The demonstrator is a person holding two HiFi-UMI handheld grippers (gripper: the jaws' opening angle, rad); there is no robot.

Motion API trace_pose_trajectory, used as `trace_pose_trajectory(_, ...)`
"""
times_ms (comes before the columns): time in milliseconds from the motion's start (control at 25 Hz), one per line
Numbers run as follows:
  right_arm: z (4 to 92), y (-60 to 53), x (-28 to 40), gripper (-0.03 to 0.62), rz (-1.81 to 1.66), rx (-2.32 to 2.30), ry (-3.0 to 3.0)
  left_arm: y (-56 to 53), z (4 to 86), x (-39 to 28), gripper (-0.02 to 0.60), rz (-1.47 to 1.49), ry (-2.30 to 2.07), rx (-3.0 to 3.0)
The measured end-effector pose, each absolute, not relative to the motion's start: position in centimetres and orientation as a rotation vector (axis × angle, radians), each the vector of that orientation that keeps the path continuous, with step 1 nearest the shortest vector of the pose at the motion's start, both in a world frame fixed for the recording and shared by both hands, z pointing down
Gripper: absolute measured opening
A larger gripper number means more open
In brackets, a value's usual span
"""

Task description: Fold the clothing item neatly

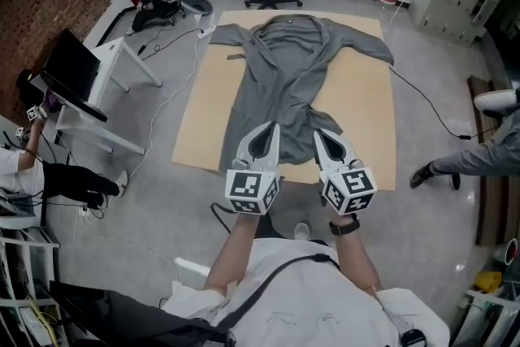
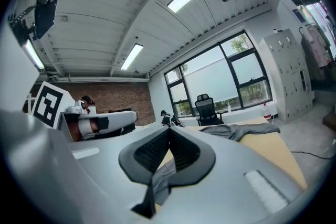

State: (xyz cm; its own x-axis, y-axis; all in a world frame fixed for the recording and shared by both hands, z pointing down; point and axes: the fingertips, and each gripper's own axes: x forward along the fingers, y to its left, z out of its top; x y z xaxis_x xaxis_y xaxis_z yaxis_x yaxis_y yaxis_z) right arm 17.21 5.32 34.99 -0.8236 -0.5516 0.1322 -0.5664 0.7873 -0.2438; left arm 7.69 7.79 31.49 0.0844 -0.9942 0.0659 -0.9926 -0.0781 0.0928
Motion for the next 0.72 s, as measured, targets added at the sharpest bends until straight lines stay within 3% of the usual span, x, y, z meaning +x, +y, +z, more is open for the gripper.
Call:
trace_pose_trajectory(280,35.8,-0.7,14.3,0.0,0.427,1.071,-2.839,0.2,31.6,4.3,0.0,-0.057,-1.916,2.341)
trace_pose_trajectory(720,35.9,-6.4,4.0,0.0,0.354,1.174,-2.782,-6.1,31.9,-7.5,0.0,-0.092,-1.84,2.391)
